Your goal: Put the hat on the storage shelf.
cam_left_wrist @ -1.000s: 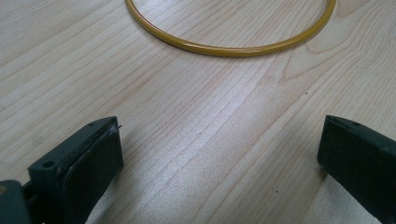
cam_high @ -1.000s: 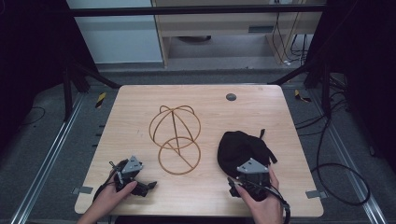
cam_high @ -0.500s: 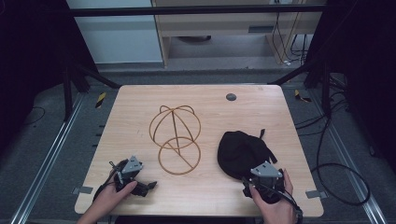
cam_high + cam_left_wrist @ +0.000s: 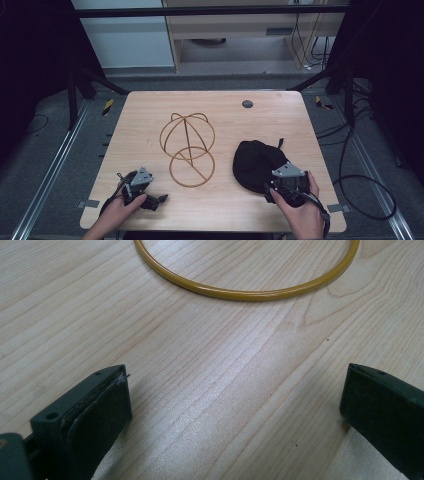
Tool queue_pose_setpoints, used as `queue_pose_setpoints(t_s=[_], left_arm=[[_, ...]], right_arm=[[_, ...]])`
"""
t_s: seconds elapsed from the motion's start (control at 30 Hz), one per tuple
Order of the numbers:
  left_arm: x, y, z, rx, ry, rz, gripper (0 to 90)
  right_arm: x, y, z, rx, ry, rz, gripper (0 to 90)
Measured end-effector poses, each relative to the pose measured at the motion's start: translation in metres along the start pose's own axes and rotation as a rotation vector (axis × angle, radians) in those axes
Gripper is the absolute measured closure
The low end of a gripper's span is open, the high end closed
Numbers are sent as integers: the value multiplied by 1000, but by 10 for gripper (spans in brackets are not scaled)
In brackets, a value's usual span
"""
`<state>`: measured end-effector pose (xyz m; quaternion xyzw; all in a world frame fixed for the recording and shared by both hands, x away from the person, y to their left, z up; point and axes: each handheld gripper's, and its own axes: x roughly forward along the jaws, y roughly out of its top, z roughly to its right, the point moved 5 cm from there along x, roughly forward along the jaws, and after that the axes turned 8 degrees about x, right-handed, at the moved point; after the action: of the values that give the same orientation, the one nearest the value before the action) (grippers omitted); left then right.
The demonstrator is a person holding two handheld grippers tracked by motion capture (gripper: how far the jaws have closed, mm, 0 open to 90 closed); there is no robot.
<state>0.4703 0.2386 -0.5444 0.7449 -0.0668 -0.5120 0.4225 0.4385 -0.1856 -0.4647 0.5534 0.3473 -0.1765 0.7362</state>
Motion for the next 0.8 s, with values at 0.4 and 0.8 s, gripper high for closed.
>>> queue_pose_setpoints(t_s=[0.4, 0.8], left_arm=[[0, 0, 0, 0, 0, 0, 0], [0, 0, 0, 0, 0, 0, 0]], right_arm=[[-4, 52, 15, -58, 77, -110, 181], [15, 84, 18, -115, 151, -203, 252]])
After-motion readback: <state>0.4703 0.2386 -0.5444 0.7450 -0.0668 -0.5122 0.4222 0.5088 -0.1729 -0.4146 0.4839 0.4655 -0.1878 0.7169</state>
